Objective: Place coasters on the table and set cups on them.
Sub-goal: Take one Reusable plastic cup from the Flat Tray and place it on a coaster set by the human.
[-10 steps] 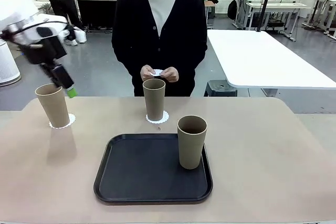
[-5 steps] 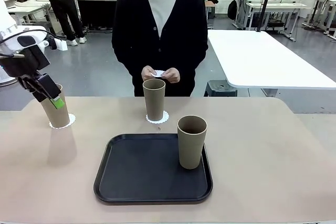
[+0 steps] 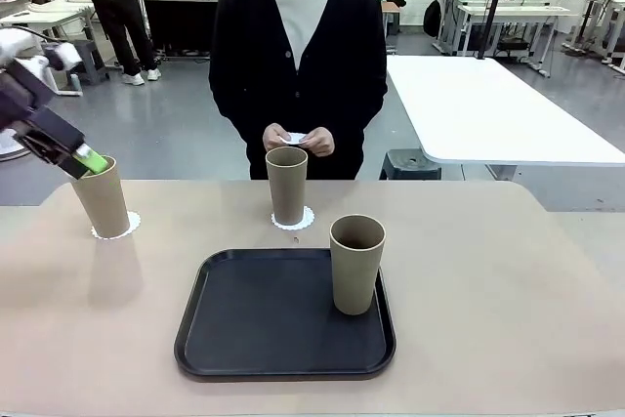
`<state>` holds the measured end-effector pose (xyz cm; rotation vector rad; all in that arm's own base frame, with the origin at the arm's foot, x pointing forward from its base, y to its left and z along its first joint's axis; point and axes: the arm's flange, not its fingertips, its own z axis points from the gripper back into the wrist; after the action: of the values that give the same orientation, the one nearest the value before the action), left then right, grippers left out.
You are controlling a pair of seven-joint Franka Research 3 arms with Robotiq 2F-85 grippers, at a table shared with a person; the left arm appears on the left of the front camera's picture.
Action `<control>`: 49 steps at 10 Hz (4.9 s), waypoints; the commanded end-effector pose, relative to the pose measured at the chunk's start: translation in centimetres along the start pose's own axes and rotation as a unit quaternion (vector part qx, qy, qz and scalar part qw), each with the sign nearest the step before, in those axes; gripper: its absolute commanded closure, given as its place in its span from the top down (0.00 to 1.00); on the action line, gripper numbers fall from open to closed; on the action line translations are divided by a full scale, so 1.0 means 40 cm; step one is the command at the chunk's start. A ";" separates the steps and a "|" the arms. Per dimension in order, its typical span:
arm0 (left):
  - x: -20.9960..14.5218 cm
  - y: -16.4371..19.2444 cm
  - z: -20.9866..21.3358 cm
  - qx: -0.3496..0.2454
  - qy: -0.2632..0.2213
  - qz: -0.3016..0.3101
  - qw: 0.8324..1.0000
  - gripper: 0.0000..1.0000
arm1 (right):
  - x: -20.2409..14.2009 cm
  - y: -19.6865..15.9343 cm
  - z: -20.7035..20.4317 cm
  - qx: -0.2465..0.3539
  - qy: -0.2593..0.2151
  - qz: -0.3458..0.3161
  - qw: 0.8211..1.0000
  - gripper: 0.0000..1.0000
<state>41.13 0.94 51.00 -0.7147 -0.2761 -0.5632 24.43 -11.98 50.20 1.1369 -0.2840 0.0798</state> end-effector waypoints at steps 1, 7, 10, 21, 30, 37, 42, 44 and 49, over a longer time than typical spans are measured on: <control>-0.015 0.086 0.063 -0.084 -0.037 0.046 0.995 1.00 | 0.002 0.000 -0.002 0.007 0.000 0.003 1.000 1.00; -0.256 0.303 0.259 -0.193 -0.127 0.121 0.965 1.00 | 0.002 0.000 -0.002 0.007 0.000 0.003 1.000 1.00; -0.331 0.362 0.304 -0.219 -0.143 0.137 0.955 1.00 | 0.002 0.000 -0.002 0.007 0.000 0.003 1.000 1.00; -0.366 0.426 0.273 -0.249 -0.107 0.165 0.948 1.00 | 0.002 0.000 -0.002 0.007 0.000 0.003 1.000 1.00; -0.366 0.426 0.273 -0.249 -0.107 0.165 0.948 1.00 | 0.002 0.000 -0.002 0.007 0.000 0.003 1.000 1.00; -0.366 0.426 0.273 -0.249 -0.107 0.165 0.948 1.00 | 0.002 0.000 -0.002 0.007 0.000 0.003 1.000 1.00; -0.366 0.426 0.273 -0.249 -0.107 0.165 0.948 1.00 | 0.087 0.033 0.033 -0.053 0.075 0.062 0.994 1.00; -0.366 0.426 0.273 -0.249 -0.107 0.165 0.948 1.00 | 0.221 0.063 -0.004 -0.169 0.097 0.134 0.972 1.00; -0.366 0.426 0.273 -0.249 -0.107 0.165 0.948 1.00 | 0.285 0.144 -0.311 -0.239 0.223 0.507 0.798 1.00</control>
<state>38.64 24.56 43.41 -1.2880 -0.2000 -0.2338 37.50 0.36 55.51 0.3933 -0.2791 0.9950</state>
